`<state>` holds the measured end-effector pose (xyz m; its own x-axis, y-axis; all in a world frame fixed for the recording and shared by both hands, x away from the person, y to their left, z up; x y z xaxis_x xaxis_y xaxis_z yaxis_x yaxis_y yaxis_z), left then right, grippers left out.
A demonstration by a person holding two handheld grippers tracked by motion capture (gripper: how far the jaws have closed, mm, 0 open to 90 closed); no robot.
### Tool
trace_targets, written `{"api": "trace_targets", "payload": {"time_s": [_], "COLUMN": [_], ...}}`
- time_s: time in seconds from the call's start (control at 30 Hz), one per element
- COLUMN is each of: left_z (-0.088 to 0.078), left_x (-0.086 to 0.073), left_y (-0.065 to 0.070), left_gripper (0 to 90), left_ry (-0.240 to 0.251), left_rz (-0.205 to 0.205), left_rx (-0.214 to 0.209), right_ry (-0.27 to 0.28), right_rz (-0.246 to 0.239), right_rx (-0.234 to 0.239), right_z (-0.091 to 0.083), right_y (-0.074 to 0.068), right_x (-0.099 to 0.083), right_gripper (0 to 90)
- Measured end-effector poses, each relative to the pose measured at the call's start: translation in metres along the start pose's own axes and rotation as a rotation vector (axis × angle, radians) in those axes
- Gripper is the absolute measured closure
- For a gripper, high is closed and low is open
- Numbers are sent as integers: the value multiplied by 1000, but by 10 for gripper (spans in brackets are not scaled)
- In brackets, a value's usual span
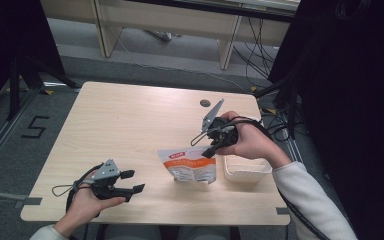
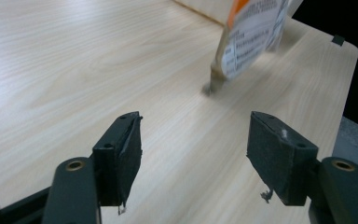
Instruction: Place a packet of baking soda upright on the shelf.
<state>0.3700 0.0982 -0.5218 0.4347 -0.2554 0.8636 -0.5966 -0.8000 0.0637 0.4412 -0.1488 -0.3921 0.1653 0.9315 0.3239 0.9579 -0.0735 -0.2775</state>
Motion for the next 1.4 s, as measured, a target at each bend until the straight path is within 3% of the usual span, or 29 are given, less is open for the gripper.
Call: {"api": "trace_targets", "payload": {"time_s": [0.1,0.17,0.2,0.23,0.27,0.4,0.43,0.47,0.5,0.6,0.73,0.77,0.8,1.0,1.03,1.1,1.13,1.2,1.23,1.27,1.37,1.4], "left_z": [-8,-10,-10,-9,-9,-7,-7,-7,-6,-6,-6,-6,-6,-5,-5,-5,-5,-5,-5,-5,-4,-4], "left_x": [-4,-4,-5,-4,-4,-5,-5,-6,-5,-6,-6,-6,-6,-6,-6,-6,-6,-6,-6,-6,-6,-6], "left_y": [0,-1,-1,-2,-2,-1,-1,-1,-2,-3,-3,-3,-3,-4,-4,-5,-5,-5,-5,-4,-4,-4], "left_gripper": [344,345,345,346,346,346,346,347,347,346,346,345,345,337,336,335,335,334,333,333,333,333], "left_ry": [1,5,3,9,9,6,-1,-3,0,-8,-4,-4,-4,3,3,-4,-5,-5,-6,-6,-5,-6], "left_rz": [-39,-39,-36,-30,-28,-28,-37,-62,-46,-66,-62,-63,-63,-71,-71,-75,-76,-76,-78,-79,-79,-80], "left_rx": [13,14,17,10,13,1,8,11,8,4,5,7,7,3,3,9,11,12,9,8,8,7], "right_ry": [-8,-6,-7,-4,-11,-5,-2,-1,-1,-4,-9,-13,-15,6,-5,-2,11,13,8,4,15,16], "right_rz": [26,9,34,12,54,17,37,27,26,36,50,18,45,57,51,29,53,43,73,37,66,52], "right_rx": [-8,-3,-10,-7,-4,-10,-13,-9,-13,-25,-31,-26,-37,-28,-49,-42,-44,-35,-38,-59,-56,-61], "right_z": [-5,-6,-8,-8,-9,-15,-16,-18,-20,-26,-32,-33,-34,-42,-46,-48,-49,-51,-52,-54,-58,-59], "right_y": [1,3,3,5,3,7,6,6,7,6,5,7,6,4,6,7,5,6,4,8,5,6], "right_x": [-3,-3,-4,-3,-5,-3,-3,-3,-2,0,1,2,2,4,3,4,4,4,3,3,2,2], "right_gripper": [900,900,900,900,900,900,900,900,900,900,900,900,900,900,900,900,900,900,900,900,900,900]}}
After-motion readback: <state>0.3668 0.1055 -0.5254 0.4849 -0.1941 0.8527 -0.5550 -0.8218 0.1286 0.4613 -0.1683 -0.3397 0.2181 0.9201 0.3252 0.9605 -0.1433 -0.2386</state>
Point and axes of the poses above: each handheld gripper's, and its own axes: z roughly forward along the jaws, x roughly out of its top, y roughly to its right, the point moved 8 cm from there along z, roughly forward along the jaws, and after that the axes turned 15 degrees about x, right-handed, at the moved point
